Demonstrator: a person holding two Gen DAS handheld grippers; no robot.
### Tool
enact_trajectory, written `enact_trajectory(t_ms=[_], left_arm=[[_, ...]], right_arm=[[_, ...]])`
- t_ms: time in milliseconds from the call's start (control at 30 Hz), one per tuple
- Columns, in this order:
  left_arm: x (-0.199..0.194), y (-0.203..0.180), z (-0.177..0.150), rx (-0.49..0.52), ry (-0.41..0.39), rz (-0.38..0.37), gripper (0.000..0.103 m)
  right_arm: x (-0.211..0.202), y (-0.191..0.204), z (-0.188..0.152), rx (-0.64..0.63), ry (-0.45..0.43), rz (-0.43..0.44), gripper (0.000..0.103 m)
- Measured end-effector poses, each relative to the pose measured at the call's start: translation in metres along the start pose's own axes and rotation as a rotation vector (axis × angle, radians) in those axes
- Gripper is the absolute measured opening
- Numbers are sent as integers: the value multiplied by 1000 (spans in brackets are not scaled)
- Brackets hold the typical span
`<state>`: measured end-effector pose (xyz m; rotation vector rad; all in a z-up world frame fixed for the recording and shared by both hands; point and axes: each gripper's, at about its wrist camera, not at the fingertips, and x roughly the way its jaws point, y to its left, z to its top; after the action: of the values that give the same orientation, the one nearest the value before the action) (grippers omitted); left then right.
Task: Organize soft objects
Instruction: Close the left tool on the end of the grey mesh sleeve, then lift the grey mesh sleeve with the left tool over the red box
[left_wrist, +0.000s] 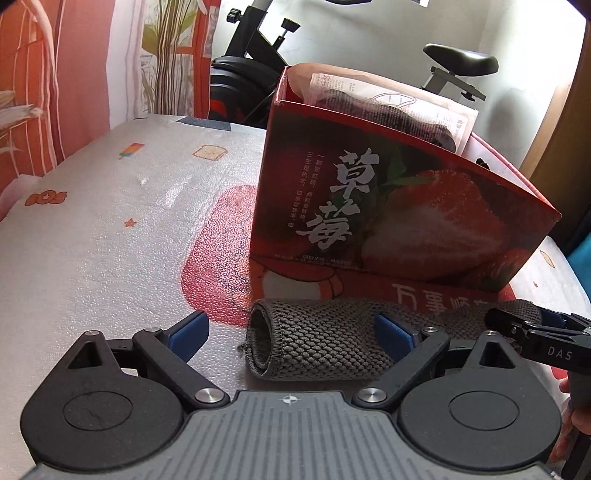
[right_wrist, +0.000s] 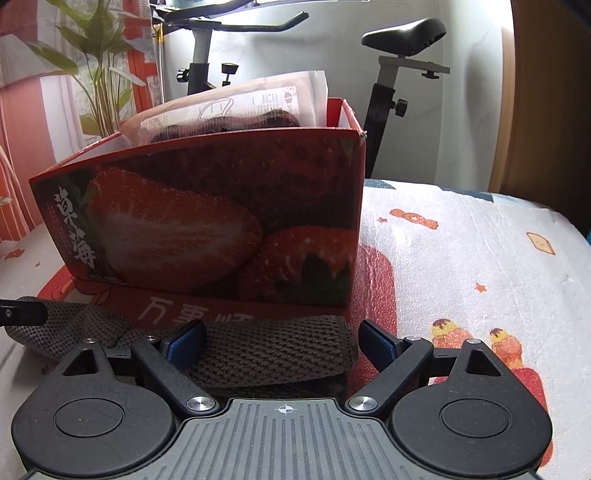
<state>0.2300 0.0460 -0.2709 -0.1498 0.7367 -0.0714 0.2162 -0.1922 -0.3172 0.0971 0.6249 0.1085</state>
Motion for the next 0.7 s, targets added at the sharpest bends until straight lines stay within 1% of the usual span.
enact_trajectory(t_ms=[67,200,233,300,400,467,500,533,567,600,667,700], left_arm=[[3,-2,-1,3,6,-7,94],[10,-4,-2,15,32,-20,83],[12,-4,-3,14,38,-25,80],[15,-3,-4,10,47,-34,78],[13,-1,-6,13,39,-40,74],[11,0,-8,25,33,-41,69],[10,0,-9,31,30,-43,65],[9,0,-10,33,28,-50,58],[8,0,-11,33,26,-59,52],[7,0,-12,33,27,-70,46],[5,-1,-13,35,29,-90,43],[2,-1,-15,39,23,-88,38]], right_arm=[[3,-1,-3,10,15,8,83],[6,-3,-9,26,30,26,80],[6,-3,-9,23,30,27,78],[6,-2,-8,21,34,36,74],[3,0,-11,14,36,46,67],[1,0,-11,15,39,56,60],[-1,1,-11,13,41,63,58],[-4,3,-11,10,43,70,54],[-5,4,-11,6,44,75,50],[-7,6,-11,-1,44,79,48],[-10,9,-11,-14,41,84,38],[-13,11,-12,-22,36,85,36]])
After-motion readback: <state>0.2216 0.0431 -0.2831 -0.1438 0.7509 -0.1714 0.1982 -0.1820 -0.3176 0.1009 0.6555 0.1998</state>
